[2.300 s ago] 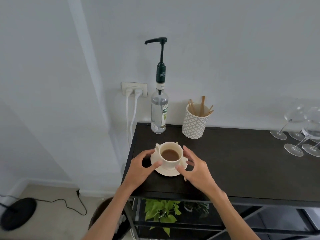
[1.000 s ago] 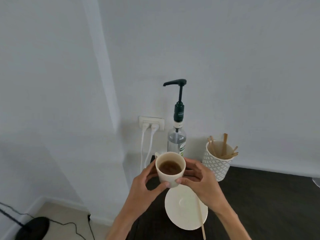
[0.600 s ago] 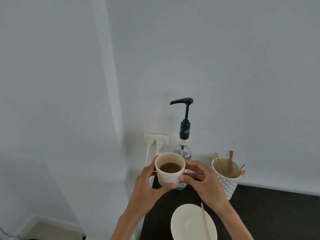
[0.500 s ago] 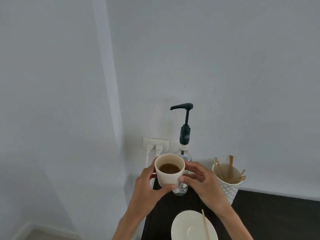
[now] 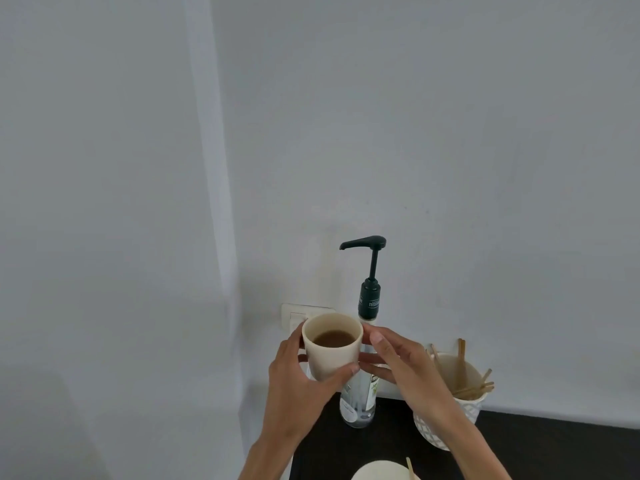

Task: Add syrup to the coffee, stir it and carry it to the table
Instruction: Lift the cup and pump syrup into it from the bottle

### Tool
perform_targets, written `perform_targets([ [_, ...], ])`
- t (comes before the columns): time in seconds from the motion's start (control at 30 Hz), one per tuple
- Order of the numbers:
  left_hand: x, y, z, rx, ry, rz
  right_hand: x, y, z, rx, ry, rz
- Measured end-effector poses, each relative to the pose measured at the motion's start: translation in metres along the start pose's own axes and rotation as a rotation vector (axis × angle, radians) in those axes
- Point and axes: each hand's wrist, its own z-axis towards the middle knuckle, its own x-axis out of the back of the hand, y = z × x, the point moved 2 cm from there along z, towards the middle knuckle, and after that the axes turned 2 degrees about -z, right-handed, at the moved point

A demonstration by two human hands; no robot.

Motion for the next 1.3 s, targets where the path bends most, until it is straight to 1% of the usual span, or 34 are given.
perform_targets([
  [0.13, -0.004, 0.006, 0.012, -0.007, 0.038, 0.004, 0.004, -0.016, 0.007, 0.001, -0.02, -0.09],
  [0.2, -0.005, 0.01, 0.018, -0.022, 0.049, 0.004, 0.008, -0.026, 0.011, 0.049, 0.009, -0.207],
  [0.23, -0.004, 0.012, 0.021, -0.03, 0.051, 0.0, 0.011, -0.034, 0.014, 0.109, 0.073, -0.275],
  [0.33, -0.004, 0.02, 0.033, -0.041, 0.051, -0.021, 0.024, -0.069, 0.025, 0.349, 0.354, -0.427],
  [0.37, -0.004, 0.023, 0.037, -0.049, 0.054, -0.023, 0.027, -0.081, 0.031, 0.422, 0.402, -0.522],
  [0.4, -0.005, 0.026, 0.041, -0.056, 0.057, -0.024, 0.03, -0.091, 0.039, 0.464, 0.408, -0.634],
  [0.43, -0.006, 0.029, 0.044, -0.06, 0.06, -0.026, 0.031, -0.099, 0.047, 0.477, 0.379, -0.739],
  [0.5, -0.008, 0.033, 0.05, -0.061, 0.069, -0.029, 0.032, -0.107, 0.063, 0.446, 0.291, -0.902],
  [0.57, -0.01, 0.036, 0.056, -0.067, 0.074, -0.026, 0.031, -0.107, 0.073, 0.421, 0.245, -0.993],
  [0.73, -0.014, 0.043, 0.068, -0.069, 0.077, -0.026, 0.027, -0.097, 0.078, 0.401, 0.212, -1.035],
  [0.87, -0.015, 0.043, 0.074, -0.064, 0.09, -0.024, 0.026, -0.089, 0.079, 0.484, 0.239, -1.055],
  [1.0, -0.015, 0.046, 0.08, -0.075, 0.108, -0.026, 0.026, -0.082, 0.079, 0.48, 0.219, -1.03],
  [1.3, -0.022, 0.049, 0.084, -0.065, 0.118, -0.054, 0.022, -0.073, 0.076, 0.426, 0.251, -0.966],
])
